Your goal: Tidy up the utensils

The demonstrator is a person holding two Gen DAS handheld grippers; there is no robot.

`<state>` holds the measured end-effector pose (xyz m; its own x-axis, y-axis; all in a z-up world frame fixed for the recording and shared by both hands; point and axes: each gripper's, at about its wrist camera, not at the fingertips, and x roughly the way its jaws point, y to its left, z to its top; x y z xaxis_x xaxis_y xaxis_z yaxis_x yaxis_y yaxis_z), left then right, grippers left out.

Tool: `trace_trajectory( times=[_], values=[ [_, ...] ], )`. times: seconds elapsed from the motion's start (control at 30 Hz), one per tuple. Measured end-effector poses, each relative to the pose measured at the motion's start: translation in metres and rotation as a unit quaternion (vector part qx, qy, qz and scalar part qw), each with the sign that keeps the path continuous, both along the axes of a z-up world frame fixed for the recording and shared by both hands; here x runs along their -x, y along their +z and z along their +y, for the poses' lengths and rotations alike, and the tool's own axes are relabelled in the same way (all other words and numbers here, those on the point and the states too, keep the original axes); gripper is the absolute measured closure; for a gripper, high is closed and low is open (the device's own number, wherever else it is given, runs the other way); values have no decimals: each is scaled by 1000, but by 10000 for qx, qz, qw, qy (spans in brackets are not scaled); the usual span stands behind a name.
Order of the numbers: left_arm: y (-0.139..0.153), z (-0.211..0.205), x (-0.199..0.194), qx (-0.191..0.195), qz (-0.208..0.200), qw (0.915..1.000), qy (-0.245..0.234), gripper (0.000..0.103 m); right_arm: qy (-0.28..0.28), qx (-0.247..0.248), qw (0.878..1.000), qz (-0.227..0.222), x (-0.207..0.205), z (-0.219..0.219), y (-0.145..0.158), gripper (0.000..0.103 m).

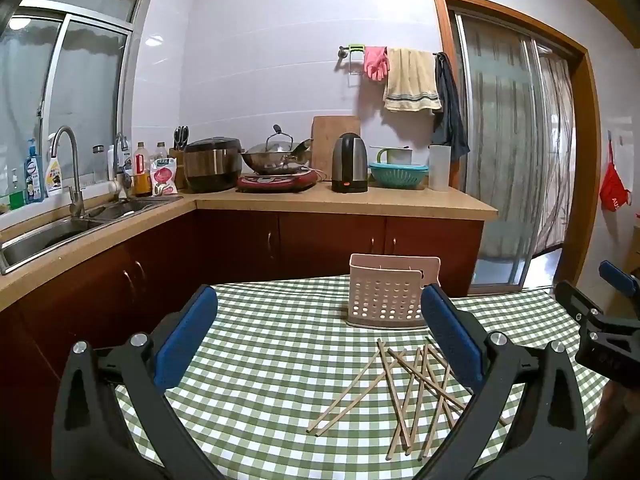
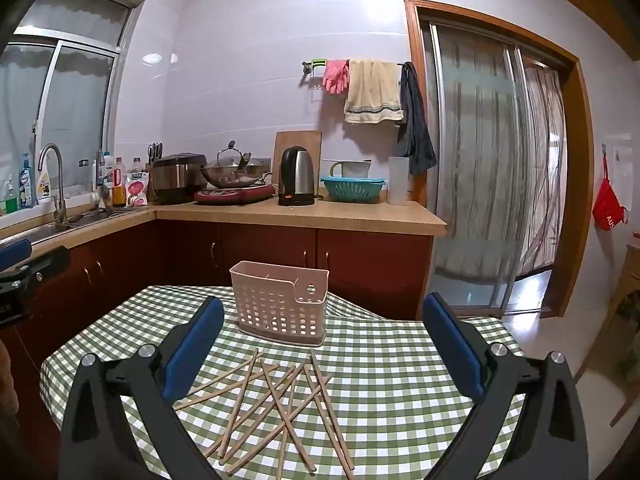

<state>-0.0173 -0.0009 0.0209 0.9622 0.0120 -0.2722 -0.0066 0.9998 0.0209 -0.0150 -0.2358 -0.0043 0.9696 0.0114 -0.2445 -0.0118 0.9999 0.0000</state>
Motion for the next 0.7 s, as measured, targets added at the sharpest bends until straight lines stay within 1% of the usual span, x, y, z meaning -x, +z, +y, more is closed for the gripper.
trace_trajectory(
  times=[0.1, 0.17, 0.4, 0.43, 0.53, 0.7],
  values=[
    [4, -1, 2, -6, -8, 10000, 2, 4, 6, -9, 10000, -5, 1, -2, 0, 6],
    [-1, 1, 1, 1, -18, 10000, 1, 4, 11, -3, 10000, 2, 1, -1, -1, 6],
    [6, 1, 3, 16, 11, 10000, -2, 4, 16, 13, 10000, -5, 3, -1, 0, 6],
    [-2, 1, 2, 4, -8, 10000, -17, 4, 15, 11, 10000, -5, 3, 0, 0, 6],
    [0, 1, 4, 4, 6, 10000, -16, 4, 11, 16, 10000, -7, 3, 0, 0, 6],
    [-3, 2, 3, 7, 0, 10000, -23, 4, 21, 10, 10000, -13, 4, 0, 0, 6]
  ],
)
